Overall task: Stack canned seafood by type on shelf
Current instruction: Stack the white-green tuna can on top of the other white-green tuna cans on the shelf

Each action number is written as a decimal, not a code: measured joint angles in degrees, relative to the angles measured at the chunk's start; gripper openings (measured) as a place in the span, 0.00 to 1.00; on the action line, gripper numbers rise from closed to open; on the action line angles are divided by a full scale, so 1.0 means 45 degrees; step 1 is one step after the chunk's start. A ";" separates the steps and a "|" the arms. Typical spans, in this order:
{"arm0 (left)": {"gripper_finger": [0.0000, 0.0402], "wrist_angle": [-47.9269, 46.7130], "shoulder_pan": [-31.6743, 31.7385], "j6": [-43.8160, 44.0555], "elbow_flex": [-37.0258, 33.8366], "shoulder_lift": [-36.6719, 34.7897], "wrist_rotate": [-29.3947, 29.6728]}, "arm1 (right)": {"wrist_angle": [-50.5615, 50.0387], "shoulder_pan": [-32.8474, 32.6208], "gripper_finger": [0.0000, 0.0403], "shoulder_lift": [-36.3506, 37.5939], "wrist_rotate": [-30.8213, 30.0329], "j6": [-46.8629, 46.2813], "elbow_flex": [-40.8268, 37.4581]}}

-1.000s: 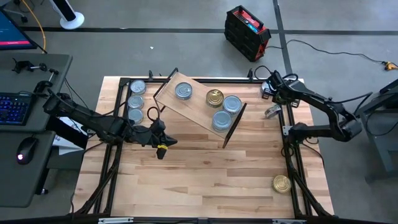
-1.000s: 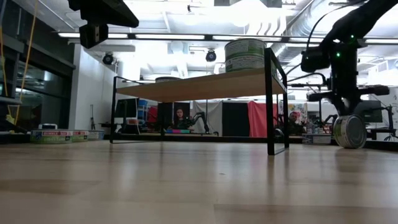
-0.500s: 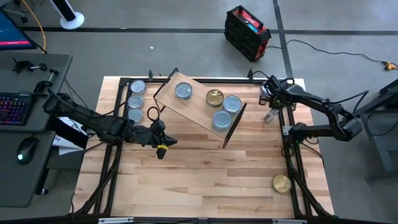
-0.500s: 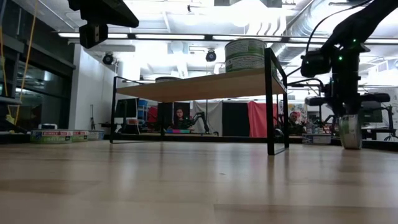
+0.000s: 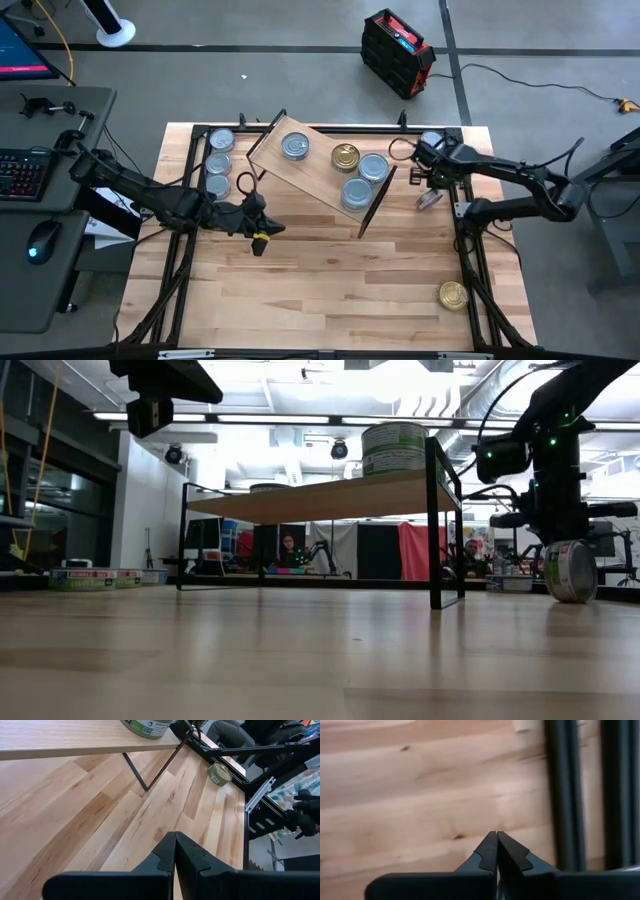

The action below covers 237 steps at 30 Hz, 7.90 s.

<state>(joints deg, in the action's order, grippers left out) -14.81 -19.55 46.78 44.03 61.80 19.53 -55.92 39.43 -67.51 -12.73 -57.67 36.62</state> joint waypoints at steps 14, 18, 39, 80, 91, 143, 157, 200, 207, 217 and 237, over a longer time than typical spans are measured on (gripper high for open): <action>0.00 -0.0012 -0.1614 -0.0097 -0.0004 0.0000 -0.0039 | -0.0334 -0.4482 0.00 0.0005 0.0606 -0.4655 0.0000; 0.00 -0.0024 -0.2180 -0.0292 -0.0005 0.0000 -0.0043 | -0.0417 -0.5709 0.00 0.0005 0.0927 -0.5574 0.0000; 0.00 0.0019 -0.2648 0.2003 -0.0005 0.0000 0.1128 | -0.1647 -0.9144 0.00 0.0090 0.0584 -0.7321 -0.0010; 0.00 0.0291 -0.2206 0.1306 -0.0005 -0.0005 0.1567 | -0.1547 -1.4796 0.00 0.1407 -0.1933 -1.5179 0.0896; 0.00 0.0291 -0.2214 0.1309 -0.0005 -0.0005 0.1559 | -0.1874 -1.4808 0.00 0.0760 -0.0683 -1.2156 0.1443; 0.00 0.7907 0.0011 -0.2640 0.2827 0.8966 0.1372 | 0.1361 -1.6789 0.00 -0.0325 -0.0762 -1.0570 0.2047; 0.00 0.7907 0.2024 -0.3818 0.2827 0.8966 0.1321 | -0.1882 -1.6789 0.00 -0.0325 -0.1552 -0.9737 0.4841; 0.00 -0.3724 -0.6263 0.4788 0.2696 0.4609 0.4766 | -0.1294 -1.7124 0.00 -0.1379 0.1213 -1.3791 0.3065; 0.00 -0.5181 -0.7159 0.6520 0.2696 0.4643 0.4933 | -0.0686 -1.7104 0.00 -0.1360 -0.0412 -0.9720 0.5651; 0.00 -0.5377 -0.7743 0.7781 0.2696 0.4677 0.5149 | 0.1331 -1.6309 0.20 -0.3200 0.3545 -0.1722 0.6927; 0.00 -0.5322 -0.7763 0.9115 0.2701 0.4677 0.4949 | -0.2366 -1.5852 0.75 -0.5605 0.2149 0.7001 0.6632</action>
<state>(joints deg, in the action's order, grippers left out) -38.75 -54.48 87.80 56.18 82.85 41.80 -66.57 -31.90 -92.73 -3.06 -26.17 66.47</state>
